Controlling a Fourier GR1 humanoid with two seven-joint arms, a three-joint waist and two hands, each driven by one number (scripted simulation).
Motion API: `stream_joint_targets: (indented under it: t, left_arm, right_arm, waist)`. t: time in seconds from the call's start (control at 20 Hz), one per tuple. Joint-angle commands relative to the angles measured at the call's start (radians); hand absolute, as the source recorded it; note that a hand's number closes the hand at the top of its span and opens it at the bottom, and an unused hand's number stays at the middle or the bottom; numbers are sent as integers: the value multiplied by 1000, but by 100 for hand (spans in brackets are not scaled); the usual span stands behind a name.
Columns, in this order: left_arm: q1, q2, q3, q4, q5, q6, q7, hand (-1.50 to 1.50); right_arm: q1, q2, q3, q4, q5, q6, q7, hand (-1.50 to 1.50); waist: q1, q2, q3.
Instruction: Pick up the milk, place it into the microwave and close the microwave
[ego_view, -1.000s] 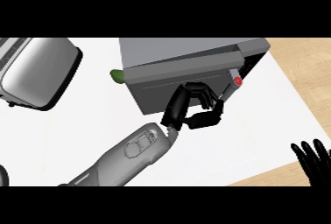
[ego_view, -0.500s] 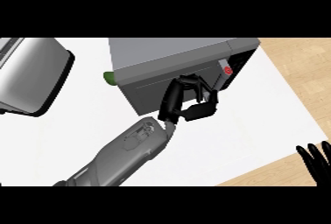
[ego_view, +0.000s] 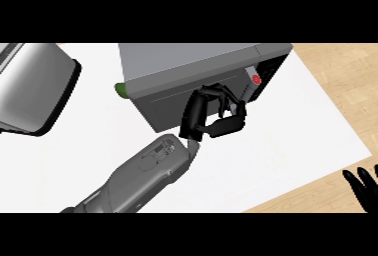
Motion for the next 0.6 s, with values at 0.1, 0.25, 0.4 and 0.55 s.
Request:
stream_joint_targets:
  t: [0.1,0.25,0.4,0.55]
  left_arm:
    - [-87,-10,32,93,32,-27,-24,150]
    - [-95,-10,36,104,46,-24,-24,150]
    - [-96,-10,39,102,59,-9,-37,150]
    - [-102,-10,39,106,67,-12,-55,150]
  right_arm:
    - [-6,-26,-12,-30,-39,23,9,-150]
    - [-4,-39,-31,-42,-43,28,4,-150]
    - [-11,-47,-46,-55,-56,16,13,-150]
    - [11,-51,-41,-61,-71,32,16,-150]
  waist:
    - [-14,20,-1]
    - [-22,17,1]
    - [-29,23,0]
    - [-34,19,2]
